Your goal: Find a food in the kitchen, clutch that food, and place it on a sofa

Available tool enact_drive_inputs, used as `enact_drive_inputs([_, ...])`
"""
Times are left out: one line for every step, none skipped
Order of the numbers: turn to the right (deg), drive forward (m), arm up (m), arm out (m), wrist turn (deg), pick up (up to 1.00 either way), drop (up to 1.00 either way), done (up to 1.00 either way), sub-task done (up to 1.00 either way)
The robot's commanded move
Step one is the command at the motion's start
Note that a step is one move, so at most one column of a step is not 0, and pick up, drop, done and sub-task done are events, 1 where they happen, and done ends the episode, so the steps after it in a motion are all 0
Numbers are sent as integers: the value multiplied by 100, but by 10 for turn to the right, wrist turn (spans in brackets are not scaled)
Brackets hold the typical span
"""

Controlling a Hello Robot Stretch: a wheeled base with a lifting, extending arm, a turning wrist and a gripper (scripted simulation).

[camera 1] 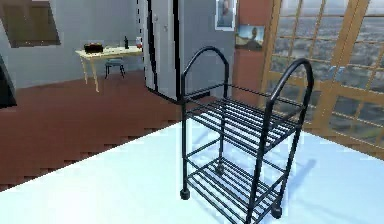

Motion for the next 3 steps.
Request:
enact_drive_inputs([450, 0, 0, 0, 0, 0, 0, 0, 0])
enact_drive_inputs([450, 0, 0, 0, 0, 0, 0, 0, 0])
enact_drive_inputs([450, 0, 0, 0, 0, 0, 0, 0, 0])
